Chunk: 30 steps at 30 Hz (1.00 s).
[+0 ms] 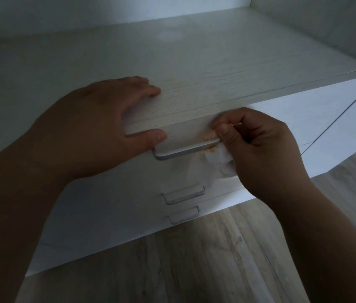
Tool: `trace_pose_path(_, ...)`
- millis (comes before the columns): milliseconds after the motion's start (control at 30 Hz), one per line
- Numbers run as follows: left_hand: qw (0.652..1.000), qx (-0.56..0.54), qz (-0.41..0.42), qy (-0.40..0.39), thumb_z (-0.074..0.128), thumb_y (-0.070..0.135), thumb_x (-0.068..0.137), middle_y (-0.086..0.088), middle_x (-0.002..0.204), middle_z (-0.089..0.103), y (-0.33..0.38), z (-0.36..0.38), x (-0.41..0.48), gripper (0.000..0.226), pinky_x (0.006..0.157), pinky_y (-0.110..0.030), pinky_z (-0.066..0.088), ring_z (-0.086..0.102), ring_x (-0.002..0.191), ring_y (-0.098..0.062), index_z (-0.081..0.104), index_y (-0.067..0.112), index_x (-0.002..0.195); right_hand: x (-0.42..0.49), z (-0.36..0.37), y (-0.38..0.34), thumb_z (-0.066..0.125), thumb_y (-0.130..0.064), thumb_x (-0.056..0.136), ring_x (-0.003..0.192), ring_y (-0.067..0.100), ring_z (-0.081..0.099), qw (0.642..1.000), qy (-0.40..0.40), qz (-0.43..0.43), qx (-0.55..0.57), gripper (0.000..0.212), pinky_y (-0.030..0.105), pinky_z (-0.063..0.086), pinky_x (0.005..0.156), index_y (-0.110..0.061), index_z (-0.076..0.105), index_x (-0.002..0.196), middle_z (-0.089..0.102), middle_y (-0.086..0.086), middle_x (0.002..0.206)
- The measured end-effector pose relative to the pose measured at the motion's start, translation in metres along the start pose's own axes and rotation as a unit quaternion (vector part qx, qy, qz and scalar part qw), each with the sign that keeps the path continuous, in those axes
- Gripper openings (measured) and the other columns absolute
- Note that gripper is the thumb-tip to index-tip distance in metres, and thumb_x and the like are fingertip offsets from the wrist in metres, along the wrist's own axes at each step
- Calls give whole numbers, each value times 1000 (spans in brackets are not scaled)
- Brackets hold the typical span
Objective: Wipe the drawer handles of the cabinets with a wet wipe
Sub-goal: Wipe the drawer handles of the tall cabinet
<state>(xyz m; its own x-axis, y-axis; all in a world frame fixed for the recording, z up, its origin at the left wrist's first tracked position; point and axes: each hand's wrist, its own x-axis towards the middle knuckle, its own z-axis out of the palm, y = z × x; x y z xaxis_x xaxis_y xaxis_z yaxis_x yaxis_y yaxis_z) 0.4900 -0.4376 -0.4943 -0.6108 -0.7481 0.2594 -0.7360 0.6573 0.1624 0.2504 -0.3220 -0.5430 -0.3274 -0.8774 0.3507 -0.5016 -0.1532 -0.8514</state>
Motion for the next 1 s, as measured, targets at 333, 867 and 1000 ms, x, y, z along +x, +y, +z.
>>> trace_pose_path(333, 1000, 2, 1, -1, 41, 89, 73, 20, 164, 36, 3, 1, 1, 90, 124, -41, 31, 36, 150, -8, 40, 47, 153, -25, 19, -1, 60, -19, 102, 54, 8, 51, 996, 58, -32, -63, 15, 12, 35, 49, -25, 68, 91, 55, -5, 58)
trace_pose_path(867, 1000, -12, 4, 12, 44, 86, 73, 21, 161, 40, 1, 1, 1, 87, 122, -40, 32, 41, 147, -10, 44, 45, 150, 6, 4, 12, 63, -7, 99, 60, 12, 51, 983, 33, -146, -107, 15, 8, 33, 55, -17, 70, 90, 57, -20, 70)
trace_pose_path(1000, 1000, -13, 7, 9, 44, 86, 74, 19, 161, 41, 2, 2, 3, 87, 122, -46, 34, 41, 148, -12, 44, 44, 150, 12, 3, 12, 66, -7, 97, 67, -8, 53, 970, 47, -200, -127, 14, 5, 34, 66, -14, 75, 89, 59, -29, 81)
